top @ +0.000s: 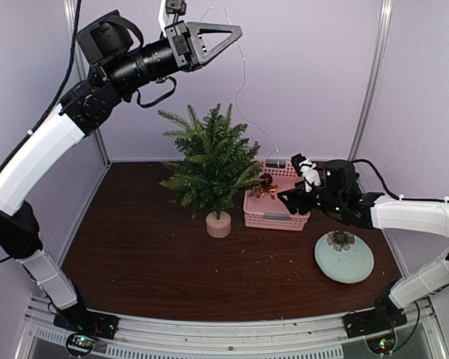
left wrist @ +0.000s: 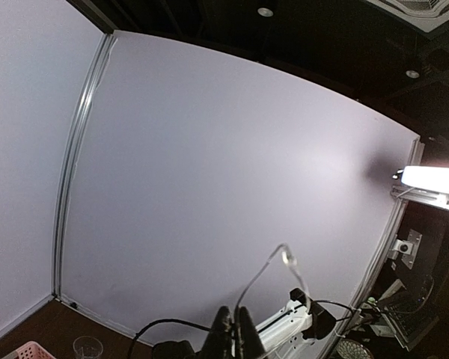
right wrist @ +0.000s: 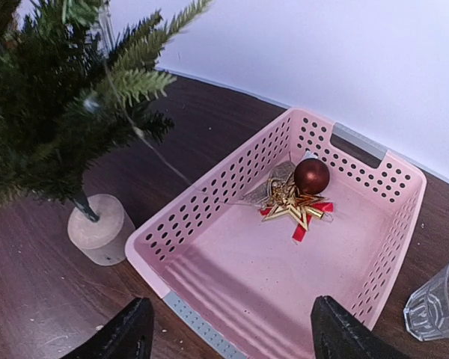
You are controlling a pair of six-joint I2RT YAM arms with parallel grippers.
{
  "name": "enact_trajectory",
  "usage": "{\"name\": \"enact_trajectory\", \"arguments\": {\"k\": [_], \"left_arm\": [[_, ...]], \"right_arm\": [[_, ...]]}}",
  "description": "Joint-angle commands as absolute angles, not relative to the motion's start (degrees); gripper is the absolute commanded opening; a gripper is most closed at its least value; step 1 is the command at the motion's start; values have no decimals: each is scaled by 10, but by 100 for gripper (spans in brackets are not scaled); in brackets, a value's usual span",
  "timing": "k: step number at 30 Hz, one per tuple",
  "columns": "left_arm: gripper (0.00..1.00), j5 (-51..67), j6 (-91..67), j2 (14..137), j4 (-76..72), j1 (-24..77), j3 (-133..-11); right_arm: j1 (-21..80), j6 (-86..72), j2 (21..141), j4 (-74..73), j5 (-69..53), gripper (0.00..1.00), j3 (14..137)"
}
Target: Decorate the small christmas tree
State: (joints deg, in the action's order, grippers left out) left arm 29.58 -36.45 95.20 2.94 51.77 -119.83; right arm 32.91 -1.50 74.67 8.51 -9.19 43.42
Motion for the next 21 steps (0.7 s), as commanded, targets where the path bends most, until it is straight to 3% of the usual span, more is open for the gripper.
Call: {"name": "enact_trajectory", "arguments": {"k": [1,13,19,21], "left_arm": [[0,293,-352,938,15,519,-1217],[0,281,-338,934,26,519,-1216],[0,265,-320,926,43,519,-1208],[0,257,-314,922,44,519,-1201]], "right_arm": [[323,51,808,165,-116,75,480],[302,140,956,173,-139,66,593],[292,146,962,156,-151,28,616],[292,144,955,138,-139,3,628]]}}
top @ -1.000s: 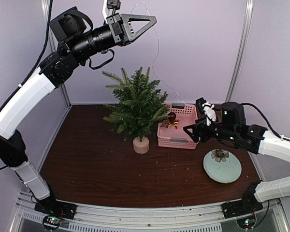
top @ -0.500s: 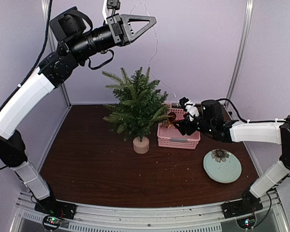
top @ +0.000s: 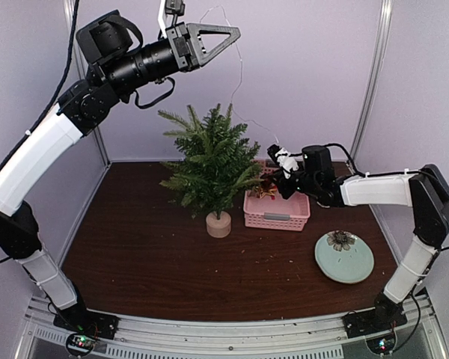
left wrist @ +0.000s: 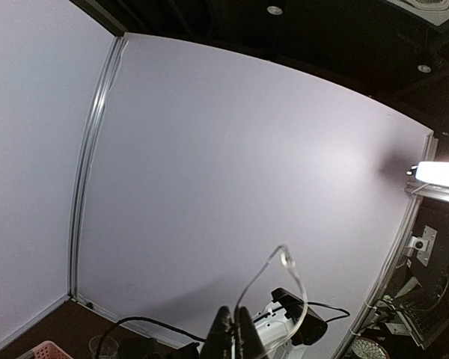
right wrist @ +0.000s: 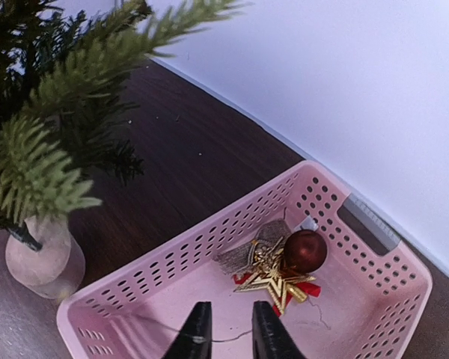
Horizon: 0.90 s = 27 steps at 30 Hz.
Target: Decorate the small christmas tree
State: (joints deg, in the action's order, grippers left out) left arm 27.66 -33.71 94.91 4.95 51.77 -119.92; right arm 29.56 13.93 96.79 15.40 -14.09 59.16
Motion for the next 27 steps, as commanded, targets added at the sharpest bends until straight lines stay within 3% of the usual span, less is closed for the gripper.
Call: {"name": "enact_trajectory", "arguments": {"k": [1,12,27], "left_arm": [[0,250,-311,920,45,519,-1197],[0,139,-288,902,97,490,-1177],[0,127,-234,857,103,475,-1148]], "right_arm": [[291,142,948,134,-134,0,630],[290,142,817,41,-120,0,681],[293,109,713,-106,-159,0,820]]}}
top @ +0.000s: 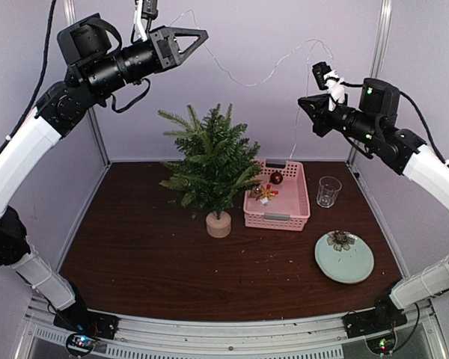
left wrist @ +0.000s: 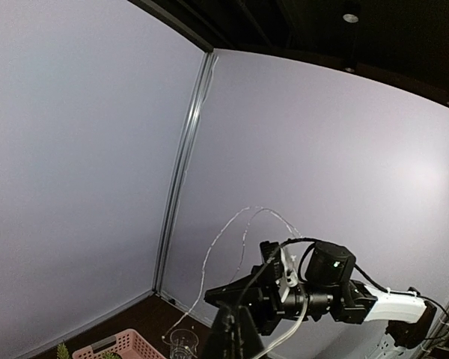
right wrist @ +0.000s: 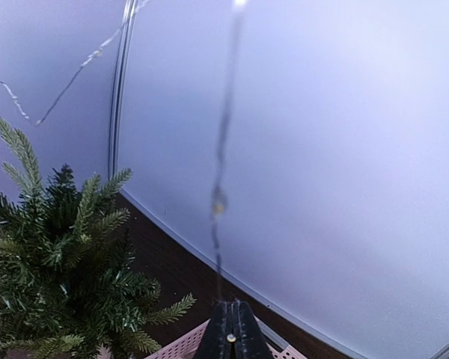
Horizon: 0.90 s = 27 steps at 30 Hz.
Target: Decorate the small christmas tree
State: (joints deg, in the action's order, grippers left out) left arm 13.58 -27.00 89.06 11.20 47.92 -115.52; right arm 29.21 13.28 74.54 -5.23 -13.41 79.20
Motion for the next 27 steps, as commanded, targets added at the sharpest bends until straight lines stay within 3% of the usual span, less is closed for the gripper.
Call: {"name": "enact_trajectory", "arguments": {"k": [1,15,27], "left_arm": [[0,126,-224,851,106,475,-1145],[0,183,-188,766,181,475,-1090],[0,99,-185,713,191,475,-981]], "right_arm": [[296,105,703,-116,-167,0,824],[388,70,591,-260,-176,0,783],[407,17,579,-243,-166,0,737]]}}
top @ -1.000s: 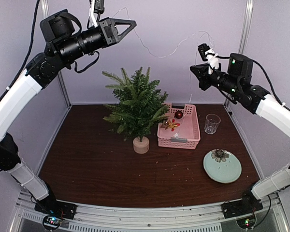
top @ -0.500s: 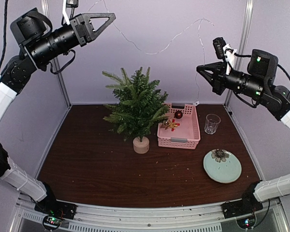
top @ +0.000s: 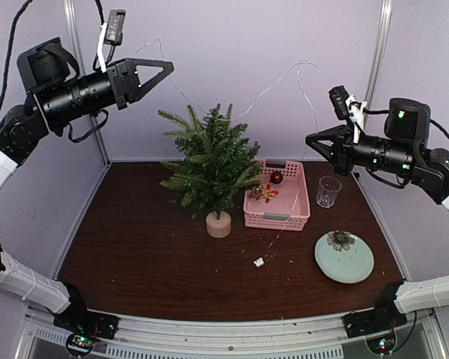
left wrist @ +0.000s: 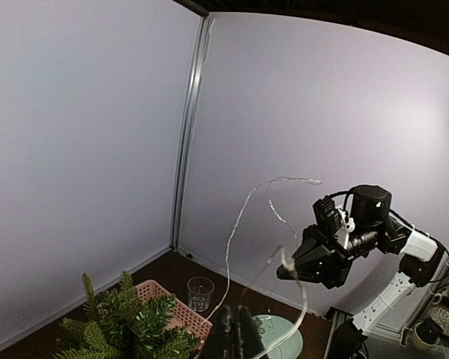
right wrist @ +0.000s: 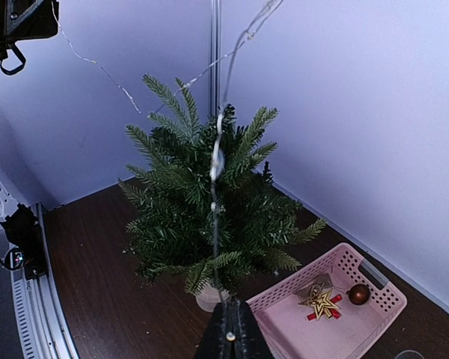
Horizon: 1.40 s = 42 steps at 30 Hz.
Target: Decorate the small christmas tree
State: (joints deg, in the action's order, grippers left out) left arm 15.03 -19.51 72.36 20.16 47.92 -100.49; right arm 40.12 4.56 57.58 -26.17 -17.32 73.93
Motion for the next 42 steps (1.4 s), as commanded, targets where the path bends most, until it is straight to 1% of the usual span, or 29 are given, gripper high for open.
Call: {"name": "enact_trajectory", "arguments": {"k": [1,5,9,11,17,24,27,35,42], "left_arm": [[0,92,-184,714,183,475,-975],[0,61,-178,718,149,475,-952],[0,11,-168,732,136,466,-960],[0,-11,-176,738,118,446,-959],[0,-13,-207,762,89,389,-973],[0,0,-255,802,58,318,-990],[0,30,-267,818,40,300,-996],[0,65,-304,864,-18,263,-1002],[0,112,-330,908,-55,253,-1000]], "right_arm": [[407,14,581,-236,-162,0,737],[407,6,588,-219,-128,0,748],[406,4,608,-211,-110,0,776],[405,4,620,-201,-107,0,790],[393,0,656,-177,-89,0,823],[369,-29,712,-165,-69,0,875],[357,-37,731,-158,-65,0,892],[304,-87,770,-145,-59,0,899],[295,-106,803,-136,-71,0,898]]}}
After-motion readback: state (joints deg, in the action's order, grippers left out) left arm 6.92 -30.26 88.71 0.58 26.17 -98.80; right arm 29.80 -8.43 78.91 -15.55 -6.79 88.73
